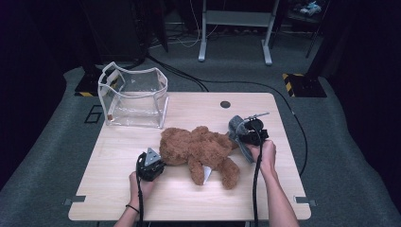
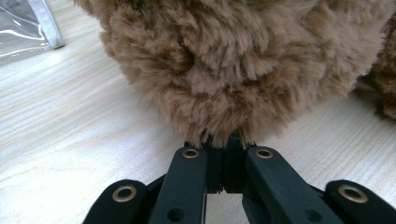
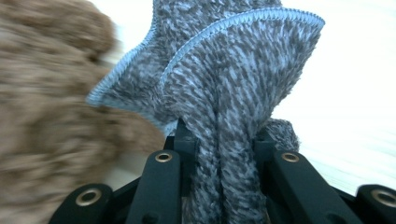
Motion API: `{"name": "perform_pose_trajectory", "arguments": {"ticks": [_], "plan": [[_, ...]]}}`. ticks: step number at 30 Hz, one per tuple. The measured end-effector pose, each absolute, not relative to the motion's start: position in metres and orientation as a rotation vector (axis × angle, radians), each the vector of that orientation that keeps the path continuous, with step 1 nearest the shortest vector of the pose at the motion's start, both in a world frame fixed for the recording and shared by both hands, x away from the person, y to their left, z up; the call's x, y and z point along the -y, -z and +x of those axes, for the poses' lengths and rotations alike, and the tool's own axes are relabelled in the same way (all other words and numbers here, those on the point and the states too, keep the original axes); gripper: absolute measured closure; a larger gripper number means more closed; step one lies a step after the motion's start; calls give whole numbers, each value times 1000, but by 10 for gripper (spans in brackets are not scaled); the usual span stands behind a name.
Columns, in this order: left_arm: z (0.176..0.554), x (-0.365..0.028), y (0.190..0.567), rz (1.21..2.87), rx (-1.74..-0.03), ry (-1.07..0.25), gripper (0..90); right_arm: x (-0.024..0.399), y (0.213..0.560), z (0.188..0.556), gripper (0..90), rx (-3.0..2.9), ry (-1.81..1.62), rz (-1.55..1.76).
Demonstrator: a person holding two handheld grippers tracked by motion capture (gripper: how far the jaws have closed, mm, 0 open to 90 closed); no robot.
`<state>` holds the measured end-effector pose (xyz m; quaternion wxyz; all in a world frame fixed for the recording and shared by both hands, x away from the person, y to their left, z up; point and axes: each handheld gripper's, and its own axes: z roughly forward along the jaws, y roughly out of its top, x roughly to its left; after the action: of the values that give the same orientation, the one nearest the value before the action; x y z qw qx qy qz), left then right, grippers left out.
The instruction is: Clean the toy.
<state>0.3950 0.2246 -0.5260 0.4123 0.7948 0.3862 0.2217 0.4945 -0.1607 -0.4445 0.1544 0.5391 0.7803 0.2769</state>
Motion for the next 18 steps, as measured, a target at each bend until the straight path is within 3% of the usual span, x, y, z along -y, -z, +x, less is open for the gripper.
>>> {"name": "perform_pose_trajectory", "arguments": {"ticks": [18], "plan": [[396,-225,525,2009,-975,-543,888,137,471,487,730,-2429,-867,1543]]}}
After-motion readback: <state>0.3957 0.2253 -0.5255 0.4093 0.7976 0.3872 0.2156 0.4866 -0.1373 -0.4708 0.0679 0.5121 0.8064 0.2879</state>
